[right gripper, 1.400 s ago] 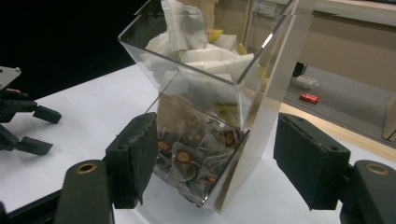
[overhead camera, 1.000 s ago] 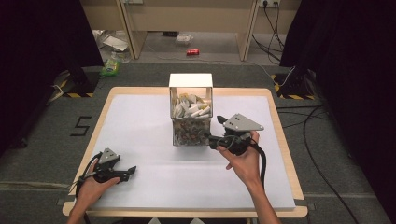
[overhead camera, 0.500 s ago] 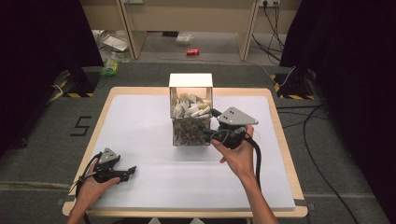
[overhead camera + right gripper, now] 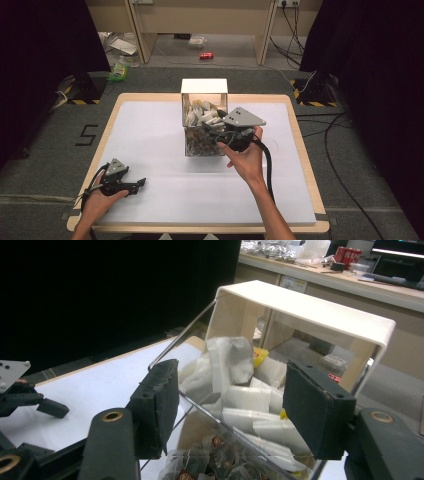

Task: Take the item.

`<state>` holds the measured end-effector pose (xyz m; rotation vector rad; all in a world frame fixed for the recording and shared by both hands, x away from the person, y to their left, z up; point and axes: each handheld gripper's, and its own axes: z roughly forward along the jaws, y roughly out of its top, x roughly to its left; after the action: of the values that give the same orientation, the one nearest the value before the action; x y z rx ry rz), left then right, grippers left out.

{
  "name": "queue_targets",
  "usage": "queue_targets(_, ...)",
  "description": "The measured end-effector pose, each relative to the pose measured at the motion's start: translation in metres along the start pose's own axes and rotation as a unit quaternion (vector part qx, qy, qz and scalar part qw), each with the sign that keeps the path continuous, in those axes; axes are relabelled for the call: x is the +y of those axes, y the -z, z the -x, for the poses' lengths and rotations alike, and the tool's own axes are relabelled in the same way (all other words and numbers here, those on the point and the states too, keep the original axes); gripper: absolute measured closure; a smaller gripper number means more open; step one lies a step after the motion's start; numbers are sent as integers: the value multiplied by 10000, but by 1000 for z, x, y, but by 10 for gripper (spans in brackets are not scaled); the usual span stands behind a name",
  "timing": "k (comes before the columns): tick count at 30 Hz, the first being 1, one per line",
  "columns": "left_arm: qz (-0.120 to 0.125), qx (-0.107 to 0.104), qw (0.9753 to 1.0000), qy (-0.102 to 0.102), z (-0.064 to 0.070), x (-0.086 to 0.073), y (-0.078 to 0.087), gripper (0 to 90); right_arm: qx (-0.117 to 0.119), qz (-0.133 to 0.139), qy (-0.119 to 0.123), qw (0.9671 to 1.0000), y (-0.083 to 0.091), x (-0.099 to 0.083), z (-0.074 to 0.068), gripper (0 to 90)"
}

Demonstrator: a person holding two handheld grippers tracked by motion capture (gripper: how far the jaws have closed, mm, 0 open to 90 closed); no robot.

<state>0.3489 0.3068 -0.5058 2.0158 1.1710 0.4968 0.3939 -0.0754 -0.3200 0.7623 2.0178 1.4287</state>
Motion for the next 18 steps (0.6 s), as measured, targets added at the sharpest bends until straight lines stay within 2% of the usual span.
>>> queue_targets(11,-4,-2,10000,5,0,0,0,149,-4,-85,6,10000,-22,3,1,431)
queue_targets(18,-3,-3,10000,9,0,0,0,150,60,-143,35,9999,-34,7,-4,446)
